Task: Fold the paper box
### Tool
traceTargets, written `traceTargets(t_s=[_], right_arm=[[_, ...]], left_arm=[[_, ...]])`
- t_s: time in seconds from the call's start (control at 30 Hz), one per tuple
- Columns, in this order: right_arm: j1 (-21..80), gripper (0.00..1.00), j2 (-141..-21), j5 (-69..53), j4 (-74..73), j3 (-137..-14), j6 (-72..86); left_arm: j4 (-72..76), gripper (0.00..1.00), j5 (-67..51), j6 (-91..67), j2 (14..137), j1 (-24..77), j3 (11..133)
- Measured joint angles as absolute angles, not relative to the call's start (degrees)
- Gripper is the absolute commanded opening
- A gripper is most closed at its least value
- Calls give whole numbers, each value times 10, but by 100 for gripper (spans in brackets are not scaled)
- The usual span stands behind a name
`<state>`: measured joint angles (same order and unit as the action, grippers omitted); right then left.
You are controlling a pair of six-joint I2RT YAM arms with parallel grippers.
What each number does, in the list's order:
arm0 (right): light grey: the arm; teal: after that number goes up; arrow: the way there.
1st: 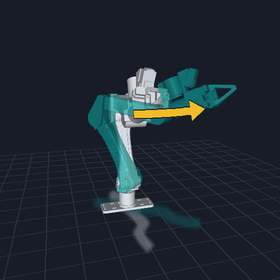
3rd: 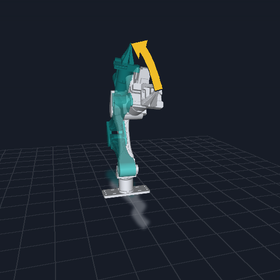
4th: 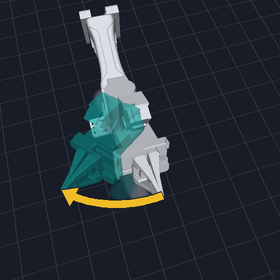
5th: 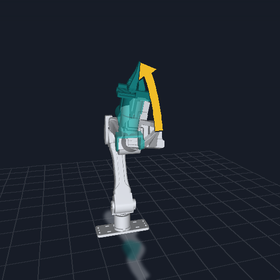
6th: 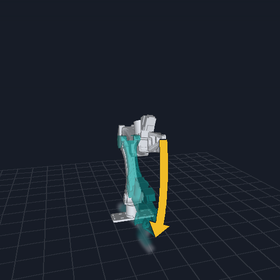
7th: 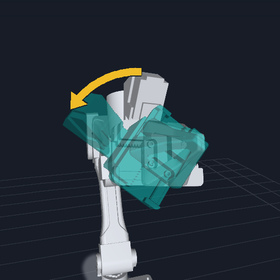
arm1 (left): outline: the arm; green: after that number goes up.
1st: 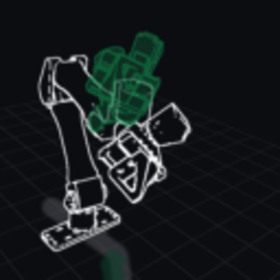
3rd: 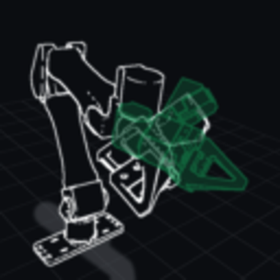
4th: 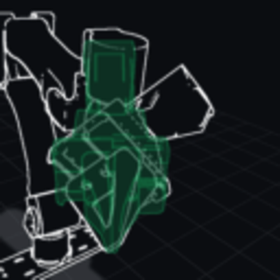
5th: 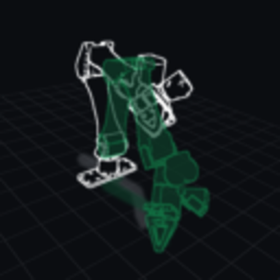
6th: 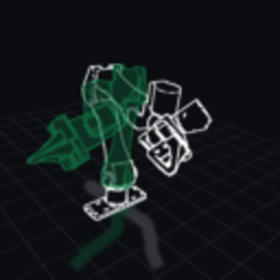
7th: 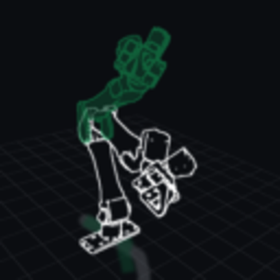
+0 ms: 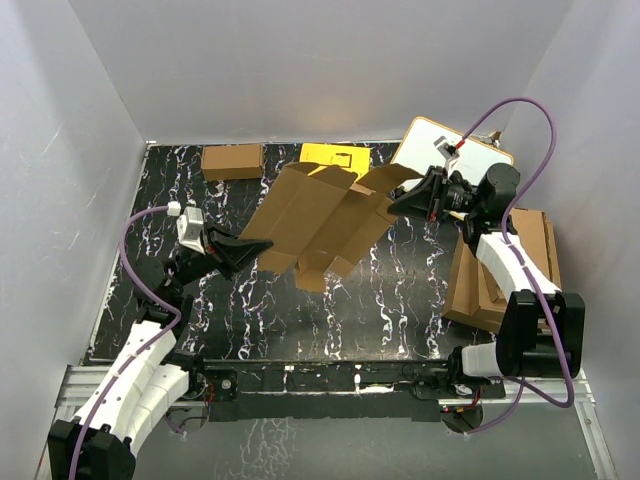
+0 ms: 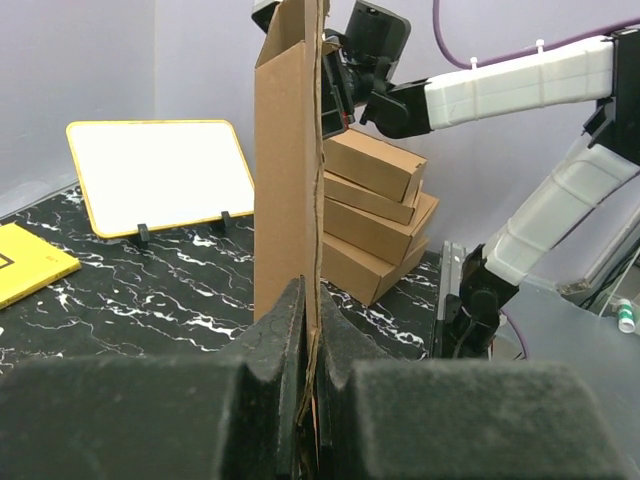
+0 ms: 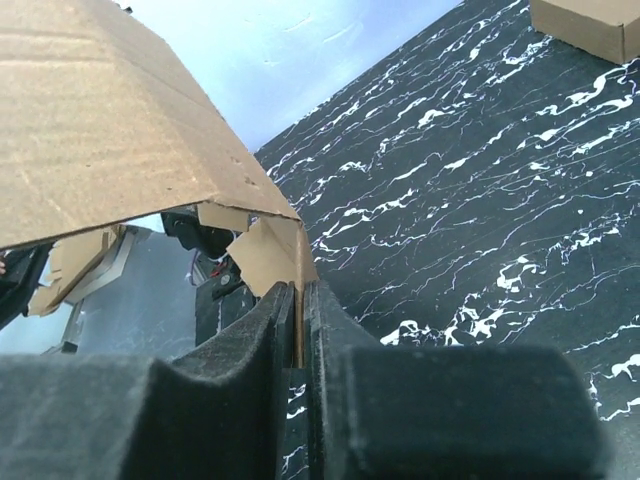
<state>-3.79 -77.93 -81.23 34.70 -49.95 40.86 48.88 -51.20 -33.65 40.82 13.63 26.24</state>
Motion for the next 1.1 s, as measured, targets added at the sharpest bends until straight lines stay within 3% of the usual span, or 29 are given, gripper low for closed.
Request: traceTargets(t_s=[0.1, 0.23, 0.43, 0.6, 0.7, 0.93, 1.1], right_arm=[[-41, 64, -772, -814, 334, -500, 394], [-61, 74, -758, -818, 306, -500, 355], [-130, 74, -722, -795, 206, -502, 242], [-126, 46, -710, -739, 130, -502, 156], [-105, 41, -717, -692, 121, -502, 138], [-52, 40, -778, -649, 147, -509, 158], [-34, 46, -799, -676, 267, -510, 284]], left_arm=[[479, 0, -499, -335, 408, 136, 262], [477, 0, -464, -347, 408, 136, 252], [496, 0, -414, -412, 415, 136, 229], [511, 0, -396, -459, 414, 136, 232], [522, 0, -393, -495, 416, 136, 248], [594, 0, -387, -582, 430, 136, 291], [628, 0, -380, -622, 440, 136, 311]])
